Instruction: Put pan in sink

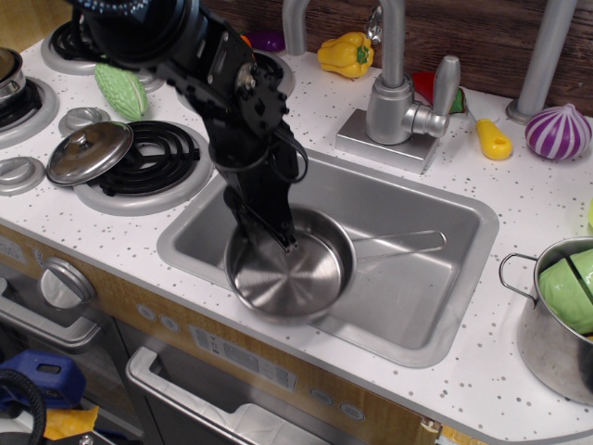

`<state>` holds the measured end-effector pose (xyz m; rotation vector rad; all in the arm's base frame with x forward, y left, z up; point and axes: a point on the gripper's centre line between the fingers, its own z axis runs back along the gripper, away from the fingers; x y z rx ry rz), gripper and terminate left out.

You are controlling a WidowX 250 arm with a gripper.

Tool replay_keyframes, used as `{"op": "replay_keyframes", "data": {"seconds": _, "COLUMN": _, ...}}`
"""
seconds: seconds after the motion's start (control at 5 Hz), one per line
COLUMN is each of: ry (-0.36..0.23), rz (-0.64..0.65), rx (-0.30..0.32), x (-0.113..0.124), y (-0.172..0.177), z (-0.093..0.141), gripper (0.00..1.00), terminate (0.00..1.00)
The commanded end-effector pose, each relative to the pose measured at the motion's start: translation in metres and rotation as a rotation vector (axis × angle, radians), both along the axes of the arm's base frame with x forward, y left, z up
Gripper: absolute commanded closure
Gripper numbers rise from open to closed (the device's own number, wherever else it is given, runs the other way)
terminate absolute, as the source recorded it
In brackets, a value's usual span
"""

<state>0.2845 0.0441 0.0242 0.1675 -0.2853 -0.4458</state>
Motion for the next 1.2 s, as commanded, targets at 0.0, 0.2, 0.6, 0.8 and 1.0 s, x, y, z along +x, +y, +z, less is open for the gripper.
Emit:
{"op": "replay_keyframes", "data": {"seconds": 0.0, "ry": -0.053, "rz": -0.052, "rx": 0.053, "x": 0.031, "y": 0.023, "z": 0.001, "gripper": 1.0, "terminate": 0.0}}
{"op": "replay_keyframes", "data": {"seconds": 0.2, "ry": -0.072, "rz": -0.108, "rx": 0.041, "x": 0.049, "y": 0.032, "z": -0.005, "gripper": 1.0, "terminate": 0.0}}
{"op": "replay_keyframes", "data": {"seconds": 0.6, "ry": -0.149, "rz": -0.135, "rx": -0.041, "x": 0.042, "y": 0.023, "z": -0.043, "gripper": 0.0, "terminate": 0.0}}
{"op": "replay_keyframes", "data": {"seconds": 0.8, "ry": -0.149, "rz": -0.135, "rx": -0.041, "x": 0.042, "y": 0.023, "z": -0.043, "gripper": 0.0, "terminate": 0.0}}
{"op": "replay_keyframes", "data": {"seconds": 1.0, "ry": -0.149, "rz": -0.135, "rx": -0.041, "x": 0.042, "y": 0.023, "z": -0.043, "gripper": 0.0, "terminate": 1.0}}
